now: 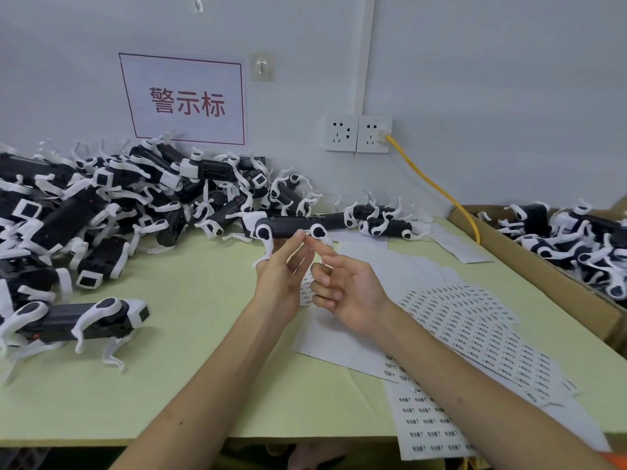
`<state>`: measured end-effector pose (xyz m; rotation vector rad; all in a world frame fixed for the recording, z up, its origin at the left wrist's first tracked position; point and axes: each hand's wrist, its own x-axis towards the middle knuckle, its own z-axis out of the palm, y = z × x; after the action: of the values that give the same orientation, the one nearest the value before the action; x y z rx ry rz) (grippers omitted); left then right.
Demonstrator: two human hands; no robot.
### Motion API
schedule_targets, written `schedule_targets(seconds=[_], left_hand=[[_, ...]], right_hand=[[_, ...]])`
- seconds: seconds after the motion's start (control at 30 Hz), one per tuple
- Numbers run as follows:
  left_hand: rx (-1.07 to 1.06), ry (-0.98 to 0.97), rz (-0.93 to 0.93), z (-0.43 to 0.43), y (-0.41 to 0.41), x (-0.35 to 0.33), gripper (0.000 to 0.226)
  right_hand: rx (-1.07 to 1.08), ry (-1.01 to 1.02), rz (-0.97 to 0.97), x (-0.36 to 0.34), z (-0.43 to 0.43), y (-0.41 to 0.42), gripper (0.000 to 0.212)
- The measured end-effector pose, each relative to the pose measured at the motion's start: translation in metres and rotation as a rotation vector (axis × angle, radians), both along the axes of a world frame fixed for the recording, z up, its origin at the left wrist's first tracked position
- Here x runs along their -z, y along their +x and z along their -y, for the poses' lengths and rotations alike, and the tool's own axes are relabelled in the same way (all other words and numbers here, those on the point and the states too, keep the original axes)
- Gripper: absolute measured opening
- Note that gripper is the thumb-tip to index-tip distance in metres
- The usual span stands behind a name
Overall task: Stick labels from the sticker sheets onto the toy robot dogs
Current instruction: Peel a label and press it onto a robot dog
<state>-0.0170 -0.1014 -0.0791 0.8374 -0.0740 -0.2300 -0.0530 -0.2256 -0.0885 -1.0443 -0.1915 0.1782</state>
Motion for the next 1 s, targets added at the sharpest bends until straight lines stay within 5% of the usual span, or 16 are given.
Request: schedule_targets(seconds=[1.0], left_hand=[[-0.267,-0.087,-0.121,0.001,0.009,0.005,0.016]], right_hand=[[0.099,-0.089,-0.022,0.001,-0.001,0.000,0.043]])
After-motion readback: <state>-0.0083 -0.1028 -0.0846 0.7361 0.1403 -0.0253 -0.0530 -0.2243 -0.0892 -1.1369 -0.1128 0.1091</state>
